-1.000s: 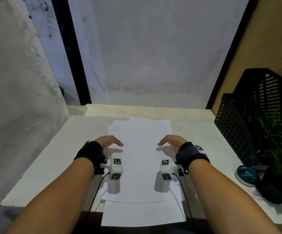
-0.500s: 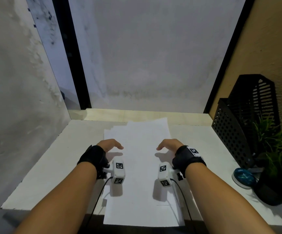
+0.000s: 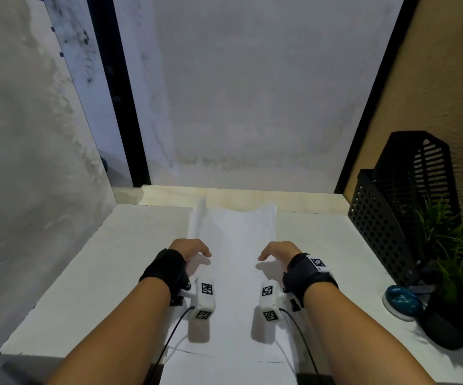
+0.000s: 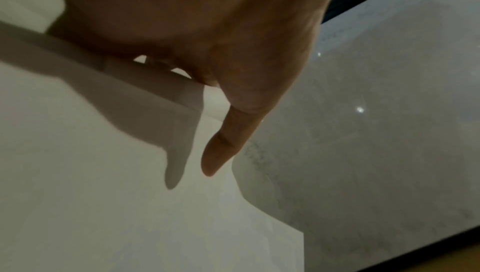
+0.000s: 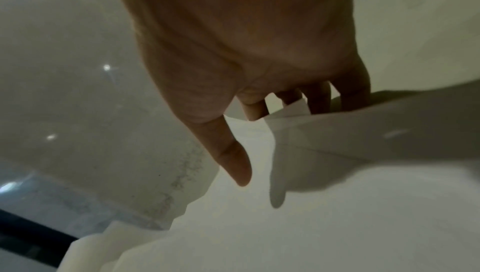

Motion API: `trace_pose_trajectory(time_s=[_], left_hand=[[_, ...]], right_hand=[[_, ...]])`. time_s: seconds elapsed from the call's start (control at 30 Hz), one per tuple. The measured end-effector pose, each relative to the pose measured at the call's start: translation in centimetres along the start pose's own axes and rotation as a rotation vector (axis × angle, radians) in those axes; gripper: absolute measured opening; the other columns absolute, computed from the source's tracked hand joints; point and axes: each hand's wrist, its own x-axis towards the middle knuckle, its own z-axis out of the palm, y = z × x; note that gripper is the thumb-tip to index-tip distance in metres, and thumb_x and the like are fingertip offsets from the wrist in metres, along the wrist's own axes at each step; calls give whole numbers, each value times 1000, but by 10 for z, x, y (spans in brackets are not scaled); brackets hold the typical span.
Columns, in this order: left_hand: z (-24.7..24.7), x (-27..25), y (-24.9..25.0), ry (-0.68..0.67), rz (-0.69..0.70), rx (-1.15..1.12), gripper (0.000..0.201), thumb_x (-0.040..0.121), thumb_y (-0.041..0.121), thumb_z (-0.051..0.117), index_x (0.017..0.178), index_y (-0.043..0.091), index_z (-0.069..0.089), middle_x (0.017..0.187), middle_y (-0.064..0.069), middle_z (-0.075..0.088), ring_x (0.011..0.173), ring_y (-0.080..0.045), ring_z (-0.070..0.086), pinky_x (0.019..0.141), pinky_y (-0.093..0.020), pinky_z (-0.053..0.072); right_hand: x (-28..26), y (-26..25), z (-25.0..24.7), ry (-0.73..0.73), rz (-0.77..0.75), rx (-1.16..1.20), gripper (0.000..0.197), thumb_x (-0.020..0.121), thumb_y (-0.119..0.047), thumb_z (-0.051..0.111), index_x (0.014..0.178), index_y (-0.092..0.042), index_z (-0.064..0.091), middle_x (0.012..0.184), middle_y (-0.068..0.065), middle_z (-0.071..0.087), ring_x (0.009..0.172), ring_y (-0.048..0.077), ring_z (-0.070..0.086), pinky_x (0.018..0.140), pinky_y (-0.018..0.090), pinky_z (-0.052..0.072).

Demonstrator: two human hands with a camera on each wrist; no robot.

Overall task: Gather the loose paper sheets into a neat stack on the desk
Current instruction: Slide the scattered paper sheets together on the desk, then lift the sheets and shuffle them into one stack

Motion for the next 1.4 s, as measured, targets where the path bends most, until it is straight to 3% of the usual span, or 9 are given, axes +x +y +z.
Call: trace_pose_trajectory(time_s=[0.3,0.43,0.57,0.67,0.83,1.0,1.13,1.2,1.4], left_hand=[[-3,12,-5,-52,-4,-70,49,65,8,82,107,-10,66,101,-17,72,91,-29,64,83,-33,46],[-11,12,-11,-62,-26,-44,35,83,6,71,111,-14,67,70,-27,65,70,-28,67,90,-33,46],[-23,19,-21,-118,-81,-125,32,57,12,94,61,5,63,67,-14,58,54,-23,61,96,-37,57],[-32,34,-32,-236,-105,-230,62,56,26,99,112,7,76,102,-3,68,88,-26,58,99,-33,49],[-36,24,-41,-366,-136,-326,42,80,13,80,118,5,65,126,-12,64,106,-37,64,98,-51,53],[-34,83,-67,-274,-39,-301,69,52,32,98,116,17,78,134,2,67,127,-30,57,114,-48,36],[-28,25,-31,-250,145,-308,41,78,10,83,117,5,73,115,-5,76,92,-22,66,68,-24,49],[-25,14,-17,-136,301,-391,35,80,-16,70,113,-3,70,107,-16,77,94,-29,73,68,-29,57],[-41,-22,46,144,721,-512,33,72,-6,83,103,2,74,90,-8,76,78,-20,73,68,-30,58]], right_hand=[[-11,0,-8,-54,95,94,6,86,-1,67,92,0,65,131,19,59,122,39,55,89,39,42],[-6,12,-13,-80,127,141,54,89,1,65,141,6,49,158,16,38,147,30,32,115,40,28],[-9,19,-23,-143,121,171,59,92,-11,67,147,-1,47,130,9,68,127,2,56,108,33,32],[-11,27,-32,-185,128,188,53,96,-17,64,145,-3,50,162,3,34,149,11,22,117,33,15],[-5,39,-33,-158,109,250,66,94,-14,67,152,-3,37,169,5,14,157,18,1,124,41,4],[-14,33,-36,-159,7,179,13,95,-1,66,103,2,57,94,3,58,103,24,51,90,29,36],[-16,21,-35,-127,-170,326,33,91,13,63,122,4,63,111,9,72,96,20,68,79,27,51],[-21,8,-38,-60,-297,346,28,88,17,62,110,0,67,98,8,75,81,18,74,61,20,55],[-43,-49,-63,188,-728,420,16,82,2,76,95,-8,74,98,12,78,96,30,74,85,39,58]])
